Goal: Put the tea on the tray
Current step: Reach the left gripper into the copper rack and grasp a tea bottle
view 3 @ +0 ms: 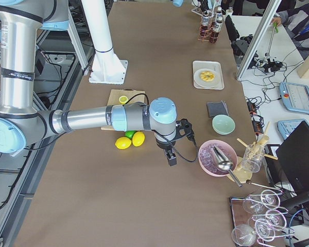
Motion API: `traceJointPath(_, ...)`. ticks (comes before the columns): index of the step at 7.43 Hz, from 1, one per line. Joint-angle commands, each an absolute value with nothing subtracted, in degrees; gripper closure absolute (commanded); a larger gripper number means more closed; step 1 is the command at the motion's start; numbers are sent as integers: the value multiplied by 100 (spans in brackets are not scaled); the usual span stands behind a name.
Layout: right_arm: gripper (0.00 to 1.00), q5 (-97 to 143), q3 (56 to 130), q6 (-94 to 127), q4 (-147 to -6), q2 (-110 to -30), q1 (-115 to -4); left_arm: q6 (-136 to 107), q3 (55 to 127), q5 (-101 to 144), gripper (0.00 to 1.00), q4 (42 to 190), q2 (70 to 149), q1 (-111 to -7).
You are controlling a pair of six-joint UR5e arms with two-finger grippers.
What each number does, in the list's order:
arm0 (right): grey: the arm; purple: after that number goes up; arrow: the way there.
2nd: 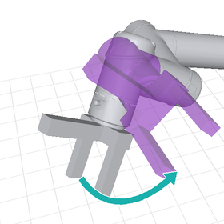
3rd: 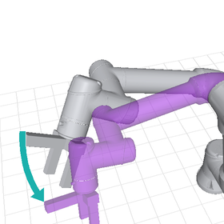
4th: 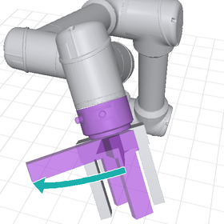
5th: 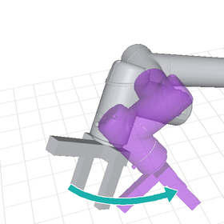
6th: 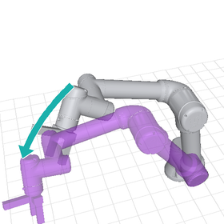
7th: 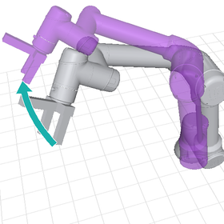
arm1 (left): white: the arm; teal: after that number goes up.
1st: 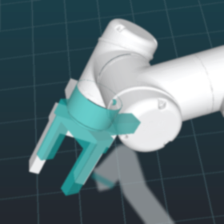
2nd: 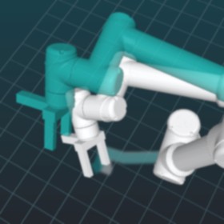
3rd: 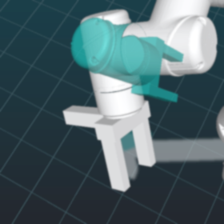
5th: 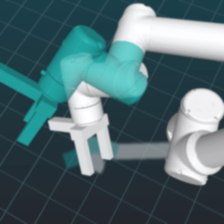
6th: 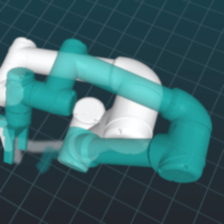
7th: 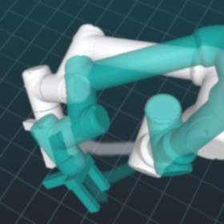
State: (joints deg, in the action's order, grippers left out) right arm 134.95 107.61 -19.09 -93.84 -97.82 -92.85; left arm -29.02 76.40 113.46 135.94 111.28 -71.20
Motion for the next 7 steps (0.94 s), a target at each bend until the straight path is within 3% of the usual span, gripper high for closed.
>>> traceJointPath(1,0,13526,10767,-1916,-9378,-9782,-9246,-2927,7638,11338,47,13597,11074,-7110)
traceJointPath(2,0,13535,10793,-1907,-9378,-9774,-9229,-2935,7638,11338,60,13588,11066,-7110)
traceJointPath(3,0,13613,10819,-1907,-9378,-9773,-9229,-2944,7638,11347,94,13579,11065,-7110)
traceJointPath(4,0,13614,10819,-1916,-9378,-9773,-9229,-2962,7638,11364,100,13562,11092,-7119)
traceJointPath(7,0,13614,10880,-1907,-9378,-9730,-9229,-3049,7882,11957,100,13378,11275,-7651)
